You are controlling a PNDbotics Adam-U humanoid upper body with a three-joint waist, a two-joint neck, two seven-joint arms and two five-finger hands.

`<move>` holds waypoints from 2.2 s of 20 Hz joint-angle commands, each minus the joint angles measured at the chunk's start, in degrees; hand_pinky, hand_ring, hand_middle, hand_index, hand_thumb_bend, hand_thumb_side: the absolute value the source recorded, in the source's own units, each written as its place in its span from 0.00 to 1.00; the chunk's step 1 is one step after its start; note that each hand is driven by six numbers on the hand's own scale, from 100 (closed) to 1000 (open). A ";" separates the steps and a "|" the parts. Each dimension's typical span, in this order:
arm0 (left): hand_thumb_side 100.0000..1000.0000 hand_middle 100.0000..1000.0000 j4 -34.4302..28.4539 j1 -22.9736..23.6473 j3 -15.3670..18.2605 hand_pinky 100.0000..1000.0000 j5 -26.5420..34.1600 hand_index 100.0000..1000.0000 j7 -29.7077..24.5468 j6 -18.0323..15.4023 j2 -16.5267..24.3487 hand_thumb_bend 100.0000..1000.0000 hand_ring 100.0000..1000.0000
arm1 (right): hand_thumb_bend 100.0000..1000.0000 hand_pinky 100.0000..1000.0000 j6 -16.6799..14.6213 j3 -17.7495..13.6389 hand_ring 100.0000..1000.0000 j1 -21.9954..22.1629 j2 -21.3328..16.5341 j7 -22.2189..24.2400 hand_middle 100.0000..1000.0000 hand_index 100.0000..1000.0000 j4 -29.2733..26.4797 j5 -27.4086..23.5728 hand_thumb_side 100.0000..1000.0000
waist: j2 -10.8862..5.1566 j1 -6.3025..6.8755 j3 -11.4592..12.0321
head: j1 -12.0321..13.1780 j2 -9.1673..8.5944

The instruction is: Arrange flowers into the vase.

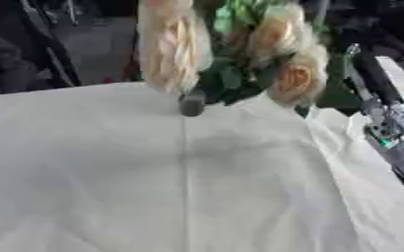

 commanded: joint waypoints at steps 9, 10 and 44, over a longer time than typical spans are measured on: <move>0.70 0.73 -0.75 -1.75 -0.65 0.66 0.02 0.55 -1.18 0.10 2.65 0.92 0.65 | 0.00 0.00 8.61 -9.01 0.00 -15.91 0.45 5.04 0.00 0.02 10.89 -10.52 0.99 | -0.74 -1.28 4.39 | -2.20 -1.79; 0.70 0.73 -0.81 -1.98 -0.78 0.66 0.07 0.55 -1.30 0.11 2.64 0.92 0.65 | 0.00 0.00 9.37 -10.23 0.00 -17.24 0.88 5.12 0.00 0.02 12.22 -11.33 1.00 | -0.64 -1.37 5.09 | -2.58 -2.12; 0.70 0.72 -2.52 -10.34 -4.25 0.66 1.98 0.55 -4.67 0.52 -2.39 0.92 0.65 | 0.00 0.00 -7.40 -12.83 0.00 -29.42 9.61 4.22 0.00 0.02 26.70 -39.69 0.99 | 2.76 0.16 19.57 | -14.52 -7.38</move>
